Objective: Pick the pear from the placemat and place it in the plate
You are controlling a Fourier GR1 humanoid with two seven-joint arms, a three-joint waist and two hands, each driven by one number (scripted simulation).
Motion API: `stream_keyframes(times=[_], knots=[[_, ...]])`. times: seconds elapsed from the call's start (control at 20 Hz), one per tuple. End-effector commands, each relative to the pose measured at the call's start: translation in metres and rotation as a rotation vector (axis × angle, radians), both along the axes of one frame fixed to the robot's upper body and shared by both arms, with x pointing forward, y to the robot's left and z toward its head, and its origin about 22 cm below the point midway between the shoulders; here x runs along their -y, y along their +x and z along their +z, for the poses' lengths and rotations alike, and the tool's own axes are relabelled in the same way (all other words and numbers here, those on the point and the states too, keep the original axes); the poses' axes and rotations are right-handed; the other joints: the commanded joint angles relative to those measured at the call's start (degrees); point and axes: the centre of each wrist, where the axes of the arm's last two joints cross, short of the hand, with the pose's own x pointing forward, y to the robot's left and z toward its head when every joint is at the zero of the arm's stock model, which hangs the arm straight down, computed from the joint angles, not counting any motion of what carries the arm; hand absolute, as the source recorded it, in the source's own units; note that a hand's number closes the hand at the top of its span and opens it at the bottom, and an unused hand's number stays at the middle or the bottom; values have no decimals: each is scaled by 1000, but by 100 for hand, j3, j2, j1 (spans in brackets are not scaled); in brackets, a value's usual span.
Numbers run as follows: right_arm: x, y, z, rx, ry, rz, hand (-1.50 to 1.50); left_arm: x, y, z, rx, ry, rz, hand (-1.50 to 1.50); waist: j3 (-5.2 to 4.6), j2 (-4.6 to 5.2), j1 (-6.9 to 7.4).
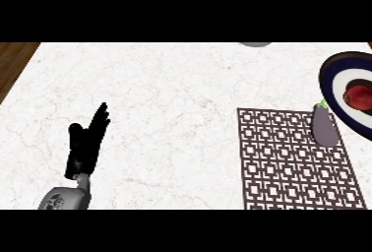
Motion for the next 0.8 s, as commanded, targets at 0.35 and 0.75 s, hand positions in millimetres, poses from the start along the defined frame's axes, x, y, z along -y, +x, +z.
stream_keyframes(times=[0.35,0.75], knots=[[15,-20,-1,47,28,-22,-150,1,0,-1,14,7,-13,0,18,30,52],[29,-35,12,94,33,-84,-150,0,4,3,0,4,-4,0,25,28,29]])
